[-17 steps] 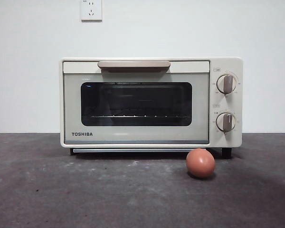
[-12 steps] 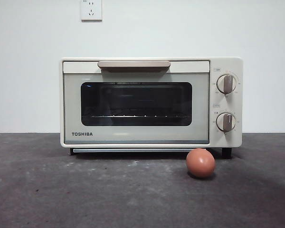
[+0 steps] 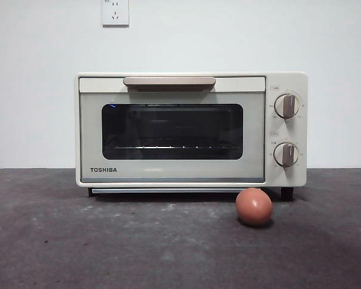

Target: Eggoven

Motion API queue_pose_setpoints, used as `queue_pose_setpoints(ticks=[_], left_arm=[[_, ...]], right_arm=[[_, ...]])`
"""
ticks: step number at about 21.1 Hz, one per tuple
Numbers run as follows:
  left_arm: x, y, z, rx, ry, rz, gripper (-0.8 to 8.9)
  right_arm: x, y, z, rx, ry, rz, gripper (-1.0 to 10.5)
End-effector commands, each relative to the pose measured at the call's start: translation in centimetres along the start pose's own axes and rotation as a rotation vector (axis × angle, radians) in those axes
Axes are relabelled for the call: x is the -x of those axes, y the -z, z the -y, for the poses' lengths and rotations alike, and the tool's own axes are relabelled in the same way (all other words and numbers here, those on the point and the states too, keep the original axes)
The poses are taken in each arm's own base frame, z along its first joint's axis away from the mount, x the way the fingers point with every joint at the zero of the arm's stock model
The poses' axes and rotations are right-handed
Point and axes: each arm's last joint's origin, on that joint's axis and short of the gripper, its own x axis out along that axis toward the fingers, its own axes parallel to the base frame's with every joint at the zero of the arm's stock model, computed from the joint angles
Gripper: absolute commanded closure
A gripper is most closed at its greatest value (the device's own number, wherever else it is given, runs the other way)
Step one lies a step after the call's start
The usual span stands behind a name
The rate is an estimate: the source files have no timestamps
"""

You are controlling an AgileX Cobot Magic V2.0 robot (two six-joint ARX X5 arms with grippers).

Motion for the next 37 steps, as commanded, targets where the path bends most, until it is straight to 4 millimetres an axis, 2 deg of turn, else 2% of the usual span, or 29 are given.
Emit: queue_pose_setpoints(ticks=[1,5,9,15,21,28,29,31,32,37], left_arm=[[0.5,-1.8,1.0,-0.013,0.010,0.002,8.06],[0.7,-4.1,2.4,-0.070,0.066,-0.061,8.06],[0.5,-6.0,3.6,-0.118,0.119,-0.176,8.06],[-0.6,-8.0,4.8,-0.139,0.236,-0.322,8.06],[-1.2,-8.8,5.5,-0.130,0.330,-0.466,8.06],[-1.0,-8.1,5.6,-0.138,0.335,-0.568,8.06],[-1.0,-8.1,5.6,-0.135,0.333,-0.575,8.06],[-0.9,-8.0,5.5,-0.132,0.331,-0.581,8.06],[-0.9,-8.0,5.5,-0.132,0.331,-0.581,8.06],[-0.9,-8.0,5.5,-0.132,0.331,-0.581,8.06]], right_arm=[[0.0,-1.5,-0.5,-0.011,-0.016,-0.034,9.4],[-0.2,-3.8,-1.3,0.002,-0.056,-0.141,9.4],[-0.8,-6.0,-2.5,0.024,-0.173,-0.315,9.4],[-2.3,-7.6,-3.8,0.043,-0.326,-0.619,9.4],[-3.7,-7.4,-4.3,0.077,-0.378,-0.871,9.4],[-4.2,-6.4,-4.6,0.087,-0.402,-0.973,9.3],[-4.2,-6.4,-4.6,0.087,-0.404,-0.974,8.9],[-4.3,-6.3,-4.6,0.072,-0.394,-0.982,6.7],[-4.3,-6.3,-4.6,0.049,-0.382,-0.988,6.0],[-5.2,-5.8,-4.9,0.007,-0.375,-1.018,6.0]])
